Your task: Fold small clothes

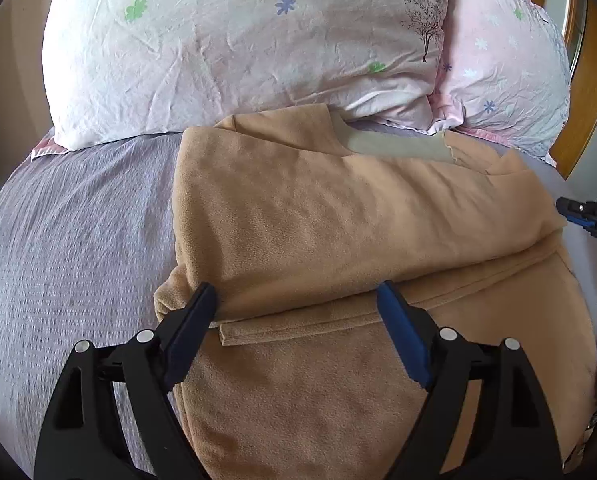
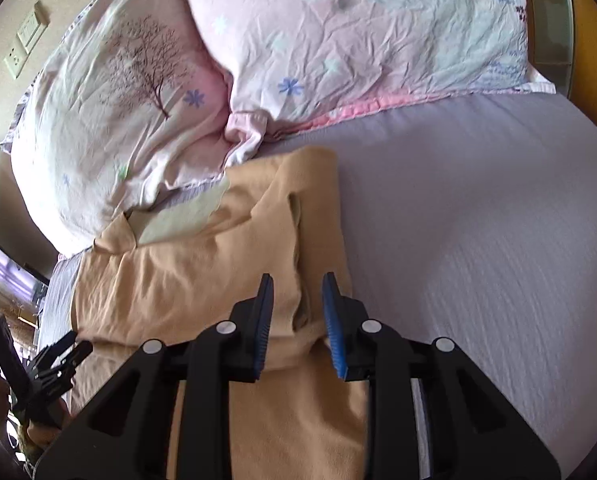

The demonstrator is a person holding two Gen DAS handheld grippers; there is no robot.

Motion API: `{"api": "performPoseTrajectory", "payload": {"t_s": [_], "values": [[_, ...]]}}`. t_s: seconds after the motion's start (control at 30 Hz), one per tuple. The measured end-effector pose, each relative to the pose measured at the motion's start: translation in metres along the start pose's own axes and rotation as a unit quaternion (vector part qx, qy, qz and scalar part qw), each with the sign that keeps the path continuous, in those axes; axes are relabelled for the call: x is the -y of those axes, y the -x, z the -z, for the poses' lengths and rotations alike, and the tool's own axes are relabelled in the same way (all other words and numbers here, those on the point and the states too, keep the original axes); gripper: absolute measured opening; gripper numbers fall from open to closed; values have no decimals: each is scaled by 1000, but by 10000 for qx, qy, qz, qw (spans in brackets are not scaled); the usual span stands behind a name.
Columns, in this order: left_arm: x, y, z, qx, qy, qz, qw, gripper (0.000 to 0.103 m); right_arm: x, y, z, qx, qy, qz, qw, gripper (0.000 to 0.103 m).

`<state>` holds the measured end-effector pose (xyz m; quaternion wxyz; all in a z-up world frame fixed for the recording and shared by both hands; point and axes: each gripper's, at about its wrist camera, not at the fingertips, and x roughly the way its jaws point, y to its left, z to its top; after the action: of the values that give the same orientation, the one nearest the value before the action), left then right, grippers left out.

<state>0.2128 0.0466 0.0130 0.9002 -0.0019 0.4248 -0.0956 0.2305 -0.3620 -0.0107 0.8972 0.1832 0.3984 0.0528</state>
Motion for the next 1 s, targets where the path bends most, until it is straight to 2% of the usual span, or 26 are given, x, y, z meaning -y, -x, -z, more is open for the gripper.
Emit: {"api": "performPoseTrajectory", "payload": {"t_s": [0.03,0.1,0.17,0.27,0.4,0.5,0.57,0.63,0.67,0.7,0.73,0.83,0.9,0.97,1.0], "values": [[0,0,0,-1,7,8,10000,83,-3,-4,3,-70,21,5,10000,26],[-1,0,0,6,38,35,10000,83,-7,-12,7,-133,188,47,9997,7],[-1,1,0,12,54,49,10000,83,-12,-10,9,58,370,105,9992,6],[-1,1,0,19,64,80,9999,83,-6,2,8,389,200,131,9990,5],[1,0,1,7,37,80,10000,85,-3,-12,8,47,140,369,9992,8],[0,0,1,2,34,83,10000,86,-13,12,9,675,199,412,9967,20],[1,0,1,-11,21,83,10000,87,-21,22,9,799,361,-7,9961,24],[1,-1,1,-20,-5,67,10000,88,-25,14,10,512,473,-255,9972,30],[1,-1,1,-19,-7,64,10000,88,-25,1,12,186,452,-214,9986,41],[1,0,1,-6,10,80,10000,88,-21,-14,13,-156,372,-64,9992,40],[-1,1,1,25,60,120,9999,88,-13,-25,16,-352,200,-178,9990,39],[-8,23,9,70,328,467,9983,88,-10,-8,20,-298,125,-244,9992,38],[-17,55,23,179,445,891,9949,88,-5,22,33,-78,220,-255,9994,57],[-26,89,44,314,484,1248,9905,89,1,63,57,216,459,-765,9958,66],[-31,107,57,350,482,1356,9890,96,6,83,71,294,599,-1073,9920,73]]}}
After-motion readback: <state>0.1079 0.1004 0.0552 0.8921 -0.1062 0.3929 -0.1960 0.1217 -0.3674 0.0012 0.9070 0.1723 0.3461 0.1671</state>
